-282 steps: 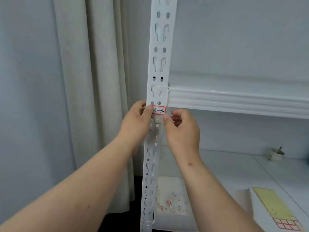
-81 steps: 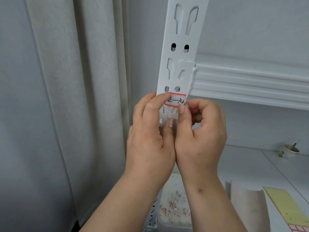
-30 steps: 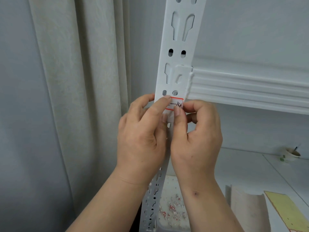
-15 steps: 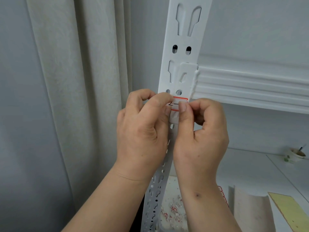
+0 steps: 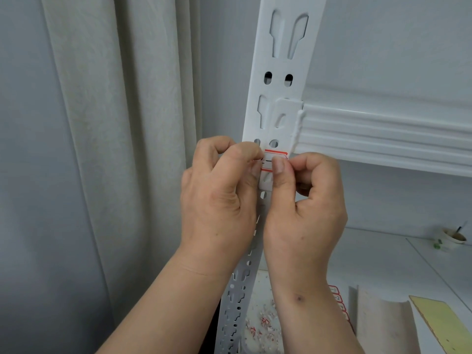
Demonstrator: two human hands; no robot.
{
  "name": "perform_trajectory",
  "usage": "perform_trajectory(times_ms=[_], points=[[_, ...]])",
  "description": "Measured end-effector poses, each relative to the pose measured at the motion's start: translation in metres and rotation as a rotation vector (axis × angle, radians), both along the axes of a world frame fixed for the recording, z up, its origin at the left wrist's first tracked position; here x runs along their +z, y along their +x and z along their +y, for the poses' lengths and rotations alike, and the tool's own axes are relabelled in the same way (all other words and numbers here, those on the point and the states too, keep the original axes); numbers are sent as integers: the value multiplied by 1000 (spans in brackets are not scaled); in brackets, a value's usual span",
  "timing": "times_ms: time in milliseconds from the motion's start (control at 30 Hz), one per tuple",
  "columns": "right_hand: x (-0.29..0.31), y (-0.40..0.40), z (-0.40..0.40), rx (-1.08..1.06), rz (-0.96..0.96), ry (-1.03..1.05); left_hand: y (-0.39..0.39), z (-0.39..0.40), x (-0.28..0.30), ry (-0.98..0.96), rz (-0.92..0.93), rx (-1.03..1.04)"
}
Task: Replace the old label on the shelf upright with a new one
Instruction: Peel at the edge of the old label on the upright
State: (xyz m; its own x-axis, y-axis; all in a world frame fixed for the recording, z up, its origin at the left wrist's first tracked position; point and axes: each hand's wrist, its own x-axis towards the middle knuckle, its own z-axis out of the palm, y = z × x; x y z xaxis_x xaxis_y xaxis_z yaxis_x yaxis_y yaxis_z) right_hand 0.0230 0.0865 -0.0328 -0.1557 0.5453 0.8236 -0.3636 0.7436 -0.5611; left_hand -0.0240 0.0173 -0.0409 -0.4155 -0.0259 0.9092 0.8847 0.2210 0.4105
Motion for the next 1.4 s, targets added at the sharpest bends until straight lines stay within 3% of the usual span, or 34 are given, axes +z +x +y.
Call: perform_trajectory(times_ms=[600, 1167, 1400], points=[[-3, -1, 1, -10, 4, 36, -3, 1, -6, 3, 77, 61], [-2, -1, 0, 0, 2, 29, 7, -1, -1, 36, -58, 39], [-3, -1, 0, 0, -6, 25, 2, 3, 2, 28, 18, 58]])
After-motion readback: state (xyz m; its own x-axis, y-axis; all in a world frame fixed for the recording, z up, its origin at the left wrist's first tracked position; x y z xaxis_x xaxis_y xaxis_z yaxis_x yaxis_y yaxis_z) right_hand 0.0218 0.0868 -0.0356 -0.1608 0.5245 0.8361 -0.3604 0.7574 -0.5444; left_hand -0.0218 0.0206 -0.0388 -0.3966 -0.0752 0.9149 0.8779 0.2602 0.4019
